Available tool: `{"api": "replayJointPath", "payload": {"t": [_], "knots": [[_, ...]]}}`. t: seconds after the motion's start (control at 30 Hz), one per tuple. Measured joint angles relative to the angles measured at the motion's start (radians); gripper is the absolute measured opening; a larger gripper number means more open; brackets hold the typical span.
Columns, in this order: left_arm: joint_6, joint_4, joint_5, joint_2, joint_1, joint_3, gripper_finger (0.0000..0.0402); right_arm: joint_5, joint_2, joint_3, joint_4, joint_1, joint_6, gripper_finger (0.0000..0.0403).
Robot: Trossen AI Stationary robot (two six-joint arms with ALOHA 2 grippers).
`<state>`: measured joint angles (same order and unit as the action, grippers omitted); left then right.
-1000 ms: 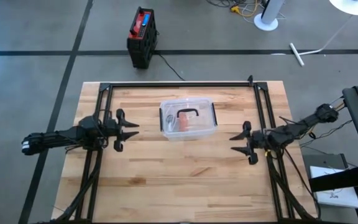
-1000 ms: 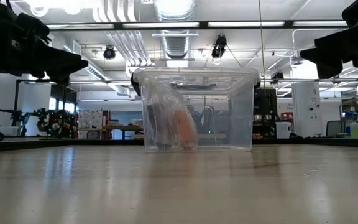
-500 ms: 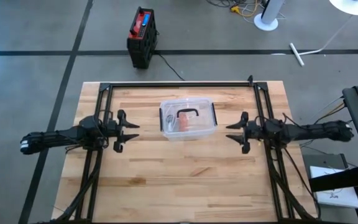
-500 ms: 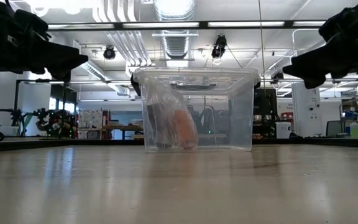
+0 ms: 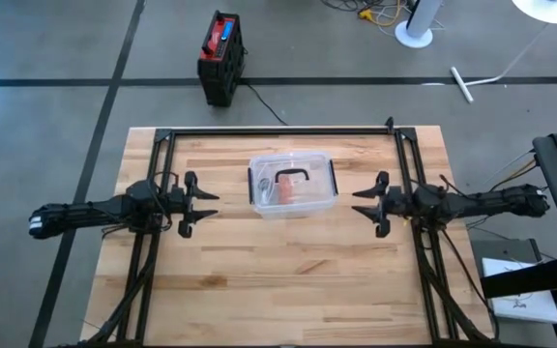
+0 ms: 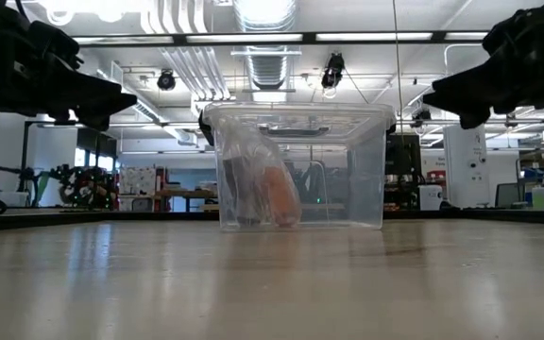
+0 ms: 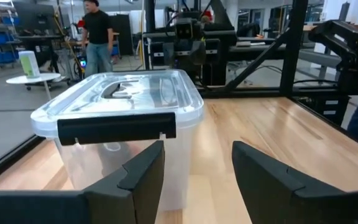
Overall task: Roll bandage
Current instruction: Return to Home Position
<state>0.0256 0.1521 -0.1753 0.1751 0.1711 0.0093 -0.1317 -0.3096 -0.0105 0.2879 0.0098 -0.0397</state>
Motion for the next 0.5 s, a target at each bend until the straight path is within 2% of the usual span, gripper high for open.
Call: {"api": "replayJointPath", "payload": {"t": [0.5], "knots": [[0.041,-0.004,-0.001,0.051,0.000,0.000,0.0154,-0.004,0.006,0.000,0.048,0.130,0.025,0.0186]]}}
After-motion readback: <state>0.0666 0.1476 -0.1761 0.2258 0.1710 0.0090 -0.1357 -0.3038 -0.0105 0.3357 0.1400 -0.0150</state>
